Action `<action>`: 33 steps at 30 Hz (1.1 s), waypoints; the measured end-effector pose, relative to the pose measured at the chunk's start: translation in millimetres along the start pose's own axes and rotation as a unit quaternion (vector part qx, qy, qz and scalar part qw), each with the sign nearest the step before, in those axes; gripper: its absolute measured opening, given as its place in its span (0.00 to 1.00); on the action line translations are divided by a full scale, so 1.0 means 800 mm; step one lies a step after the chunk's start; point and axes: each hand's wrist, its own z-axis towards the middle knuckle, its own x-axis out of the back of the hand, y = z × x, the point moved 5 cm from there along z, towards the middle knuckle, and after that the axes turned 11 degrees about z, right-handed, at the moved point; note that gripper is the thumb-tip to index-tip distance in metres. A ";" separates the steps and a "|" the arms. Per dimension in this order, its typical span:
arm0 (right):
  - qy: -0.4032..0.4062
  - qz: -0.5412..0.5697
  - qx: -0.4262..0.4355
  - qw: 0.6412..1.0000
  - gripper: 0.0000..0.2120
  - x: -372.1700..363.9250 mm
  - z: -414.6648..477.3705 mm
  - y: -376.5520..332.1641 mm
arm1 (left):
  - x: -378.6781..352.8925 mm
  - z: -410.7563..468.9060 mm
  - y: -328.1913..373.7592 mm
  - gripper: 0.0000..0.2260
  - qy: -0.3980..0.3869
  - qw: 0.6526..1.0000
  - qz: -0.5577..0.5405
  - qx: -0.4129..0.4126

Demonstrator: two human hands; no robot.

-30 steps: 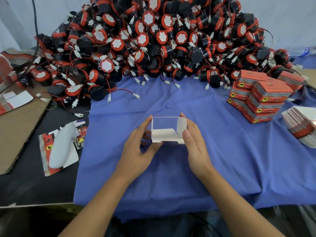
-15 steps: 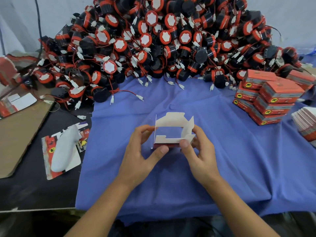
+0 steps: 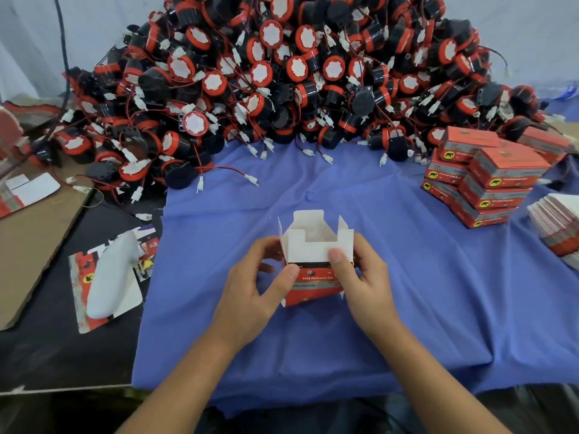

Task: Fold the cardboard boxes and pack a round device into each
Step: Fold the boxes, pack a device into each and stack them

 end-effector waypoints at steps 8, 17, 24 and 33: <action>-0.035 0.023 -0.020 0.999 0.03 -0.001 0.000 0.006 | -0.004 -0.011 0.003 0.28 -0.015 0.998 0.032 -0.055; -0.067 0.041 -0.073 0.994 0.10 0.003 0.003 0.020 | -0.004 -0.017 0.017 0.26 0.001 0.985 0.108 -0.132; -0.087 0.053 -0.074 0.992 0.13 0.001 0.003 0.020 | -0.006 -0.015 0.024 0.22 -0.021 0.982 0.112 -0.151; -0.031 0.033 0.001 0.999 0.10 0.001 0.000 0.015 | -0.007 -0.008 0.013 0.17 -0.014 0.988 0.117 -0.101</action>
